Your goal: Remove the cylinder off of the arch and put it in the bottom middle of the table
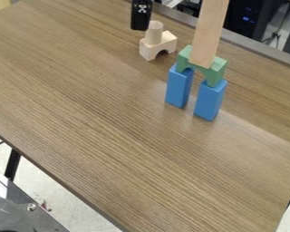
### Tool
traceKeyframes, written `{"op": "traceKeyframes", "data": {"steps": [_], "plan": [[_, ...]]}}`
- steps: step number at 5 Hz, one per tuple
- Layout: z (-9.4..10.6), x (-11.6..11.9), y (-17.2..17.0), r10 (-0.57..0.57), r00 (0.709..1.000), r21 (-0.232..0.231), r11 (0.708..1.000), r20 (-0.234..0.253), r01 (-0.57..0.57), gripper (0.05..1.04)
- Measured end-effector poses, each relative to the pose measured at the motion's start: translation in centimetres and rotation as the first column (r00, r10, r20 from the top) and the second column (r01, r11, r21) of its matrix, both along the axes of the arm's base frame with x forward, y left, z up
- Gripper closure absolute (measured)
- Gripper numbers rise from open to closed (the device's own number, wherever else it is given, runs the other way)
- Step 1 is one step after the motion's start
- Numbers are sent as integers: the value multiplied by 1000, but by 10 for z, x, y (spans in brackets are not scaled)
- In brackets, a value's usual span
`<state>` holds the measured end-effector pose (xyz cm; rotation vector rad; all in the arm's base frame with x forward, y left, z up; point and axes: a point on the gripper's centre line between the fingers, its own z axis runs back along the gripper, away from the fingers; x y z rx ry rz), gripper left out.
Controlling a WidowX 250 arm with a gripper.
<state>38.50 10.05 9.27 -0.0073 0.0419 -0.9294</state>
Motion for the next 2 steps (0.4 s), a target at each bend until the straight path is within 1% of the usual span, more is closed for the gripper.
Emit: {"op": "traceKeyframes", "data": {"steps": [1,2], "plan": [[-2,4,1,-25,1000,10,1000,5,25,84],[-7,10,0,-55,998,31,998,16,55,85]]}}
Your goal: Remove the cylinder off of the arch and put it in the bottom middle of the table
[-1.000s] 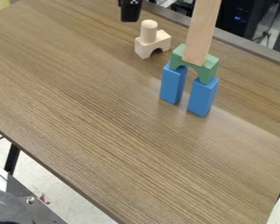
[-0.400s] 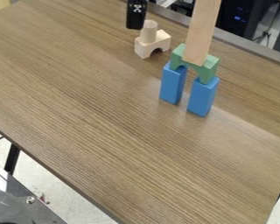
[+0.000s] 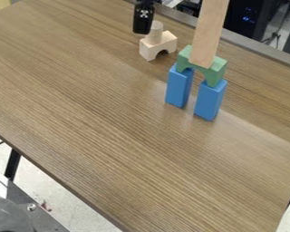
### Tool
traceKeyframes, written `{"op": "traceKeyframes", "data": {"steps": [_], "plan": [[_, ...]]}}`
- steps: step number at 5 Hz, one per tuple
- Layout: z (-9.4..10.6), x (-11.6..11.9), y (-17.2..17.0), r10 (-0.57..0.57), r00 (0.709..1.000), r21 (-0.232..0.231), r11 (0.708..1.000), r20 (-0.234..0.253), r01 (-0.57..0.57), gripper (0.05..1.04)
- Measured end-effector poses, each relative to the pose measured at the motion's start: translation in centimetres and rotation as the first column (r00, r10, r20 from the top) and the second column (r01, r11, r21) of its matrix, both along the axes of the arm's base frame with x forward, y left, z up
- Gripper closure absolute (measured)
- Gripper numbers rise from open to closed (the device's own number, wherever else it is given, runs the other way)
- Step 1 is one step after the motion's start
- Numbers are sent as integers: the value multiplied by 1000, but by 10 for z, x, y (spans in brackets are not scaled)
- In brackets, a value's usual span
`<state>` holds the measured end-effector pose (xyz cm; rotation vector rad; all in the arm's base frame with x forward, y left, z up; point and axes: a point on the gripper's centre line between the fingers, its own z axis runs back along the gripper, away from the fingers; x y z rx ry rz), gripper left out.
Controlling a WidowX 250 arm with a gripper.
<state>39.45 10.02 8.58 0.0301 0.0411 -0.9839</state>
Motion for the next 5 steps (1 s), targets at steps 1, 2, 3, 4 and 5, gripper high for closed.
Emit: {"op": "traceKeyframes", "data": {"steps": [1,2,3,4,5], "plan": [[0,4,-3,-10,1000,-1,1000,11,10,85],[-3,7,-4,-7,1000,-14,1000,13,7,121],[-3,10,-5,12,1000,-25,1000,26,-11,394],[-4,10,-2,36,999,-28,999,32,-35,621],[-4,11,0,45,998,-29,999,38,-44,622]]}}
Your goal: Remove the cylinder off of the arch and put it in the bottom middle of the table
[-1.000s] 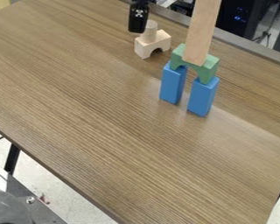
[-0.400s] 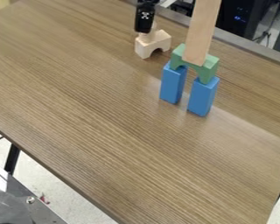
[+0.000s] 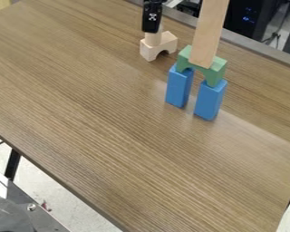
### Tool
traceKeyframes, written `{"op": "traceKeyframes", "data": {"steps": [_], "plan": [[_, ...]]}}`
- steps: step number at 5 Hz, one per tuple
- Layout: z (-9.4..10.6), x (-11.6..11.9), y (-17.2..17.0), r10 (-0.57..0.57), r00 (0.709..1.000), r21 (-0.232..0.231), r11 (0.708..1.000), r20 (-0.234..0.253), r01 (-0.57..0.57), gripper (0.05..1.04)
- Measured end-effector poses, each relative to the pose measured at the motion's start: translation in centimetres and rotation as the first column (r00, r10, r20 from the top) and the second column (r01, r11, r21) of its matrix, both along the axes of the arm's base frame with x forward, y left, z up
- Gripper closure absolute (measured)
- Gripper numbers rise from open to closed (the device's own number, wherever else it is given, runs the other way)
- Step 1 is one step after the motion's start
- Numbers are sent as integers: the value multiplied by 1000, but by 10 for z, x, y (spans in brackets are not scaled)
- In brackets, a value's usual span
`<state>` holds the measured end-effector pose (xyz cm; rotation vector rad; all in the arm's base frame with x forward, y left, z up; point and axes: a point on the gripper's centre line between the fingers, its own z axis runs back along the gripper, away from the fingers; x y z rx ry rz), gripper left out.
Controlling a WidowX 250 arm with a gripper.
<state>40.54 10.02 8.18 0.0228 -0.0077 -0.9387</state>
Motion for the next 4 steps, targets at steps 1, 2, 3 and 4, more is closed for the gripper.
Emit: {"op": "traceKeyframes", "data": {"steps": [1,2,3,4], "plan": [[1,-7,2,12,1000,-6,1000,-5,-12,622],[15,-27,7,35,999,-4,999,7,-35,622],[38,-53,13,84,995,-22,996,48,-83,622],[46,-77,15,104,994,-39,994,42,-102,622]]}}
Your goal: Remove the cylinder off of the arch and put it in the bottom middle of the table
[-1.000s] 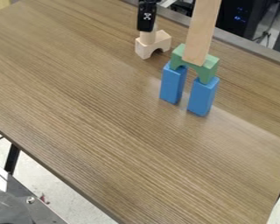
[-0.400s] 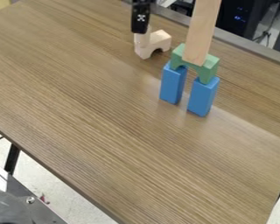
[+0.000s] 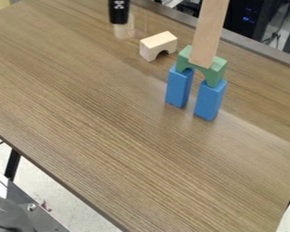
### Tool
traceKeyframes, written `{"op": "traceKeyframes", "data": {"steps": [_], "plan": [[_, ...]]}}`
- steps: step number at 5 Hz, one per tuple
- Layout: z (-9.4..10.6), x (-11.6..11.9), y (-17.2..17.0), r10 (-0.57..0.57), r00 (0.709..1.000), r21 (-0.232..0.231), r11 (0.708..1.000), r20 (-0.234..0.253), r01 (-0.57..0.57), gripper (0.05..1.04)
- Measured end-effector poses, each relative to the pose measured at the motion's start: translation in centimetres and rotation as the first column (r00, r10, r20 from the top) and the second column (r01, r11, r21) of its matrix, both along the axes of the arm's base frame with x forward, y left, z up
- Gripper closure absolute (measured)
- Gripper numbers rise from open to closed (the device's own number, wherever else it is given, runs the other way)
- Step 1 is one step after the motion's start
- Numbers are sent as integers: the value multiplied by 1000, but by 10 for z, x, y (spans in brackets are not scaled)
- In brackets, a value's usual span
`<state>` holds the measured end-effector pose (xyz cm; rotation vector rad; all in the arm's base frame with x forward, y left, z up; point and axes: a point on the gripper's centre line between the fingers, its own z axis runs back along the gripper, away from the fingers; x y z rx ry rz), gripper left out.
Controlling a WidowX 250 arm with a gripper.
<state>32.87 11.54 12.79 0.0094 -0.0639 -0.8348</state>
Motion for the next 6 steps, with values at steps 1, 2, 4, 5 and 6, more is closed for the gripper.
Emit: {"op": "traceKeyframes", "data": {"steps": [1,2,4,5,6], "plan": [[2,-10,3,-44,999,-44,998,-22,43,622],[-9,-14,9,-87,994,-46,995,-67,84,622],[-46,-30,17,-137,981,-45,990,-137,132,622],[-67,-45,17,-175,970,-46,984,-171,170,622],[-78,-68,18,-178,967,-22,984,-181,177,622]]}}
